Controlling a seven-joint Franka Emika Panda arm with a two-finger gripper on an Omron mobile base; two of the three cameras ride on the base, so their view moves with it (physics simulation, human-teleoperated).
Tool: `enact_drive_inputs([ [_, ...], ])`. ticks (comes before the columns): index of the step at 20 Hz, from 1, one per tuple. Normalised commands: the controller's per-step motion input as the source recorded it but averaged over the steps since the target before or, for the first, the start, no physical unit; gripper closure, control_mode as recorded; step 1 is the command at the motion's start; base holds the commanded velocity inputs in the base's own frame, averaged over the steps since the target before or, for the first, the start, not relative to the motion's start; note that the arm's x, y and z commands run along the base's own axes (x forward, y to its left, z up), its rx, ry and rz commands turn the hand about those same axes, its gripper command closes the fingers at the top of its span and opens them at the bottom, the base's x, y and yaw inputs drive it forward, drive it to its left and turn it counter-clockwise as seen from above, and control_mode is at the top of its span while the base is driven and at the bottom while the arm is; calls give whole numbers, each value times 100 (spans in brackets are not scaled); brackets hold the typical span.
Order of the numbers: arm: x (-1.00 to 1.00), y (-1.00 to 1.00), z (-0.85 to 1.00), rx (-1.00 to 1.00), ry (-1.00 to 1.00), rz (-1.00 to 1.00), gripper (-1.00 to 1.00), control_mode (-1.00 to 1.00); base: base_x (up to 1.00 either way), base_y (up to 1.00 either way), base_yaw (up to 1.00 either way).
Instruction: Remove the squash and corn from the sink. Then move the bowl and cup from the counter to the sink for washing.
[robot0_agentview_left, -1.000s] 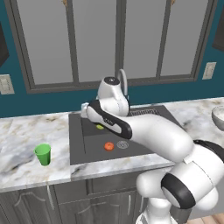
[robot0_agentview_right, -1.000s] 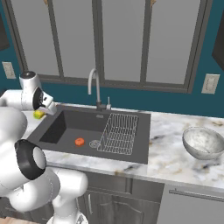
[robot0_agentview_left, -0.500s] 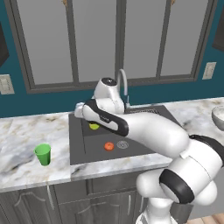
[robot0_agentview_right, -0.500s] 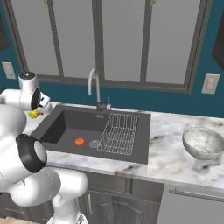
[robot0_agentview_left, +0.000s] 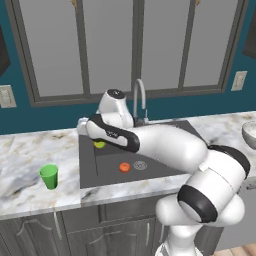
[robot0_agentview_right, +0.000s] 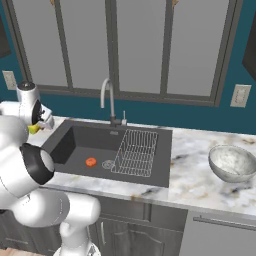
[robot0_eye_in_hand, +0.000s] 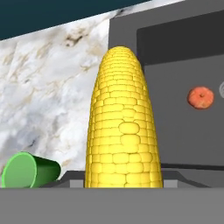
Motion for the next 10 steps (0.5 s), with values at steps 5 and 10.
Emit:
enact_drive_inputs([
  [5,13,27,0,1,0,3,100,-100,0,0,0],
  [10,10,33,-2,1,0,1,100,-100,0,0,0],
])
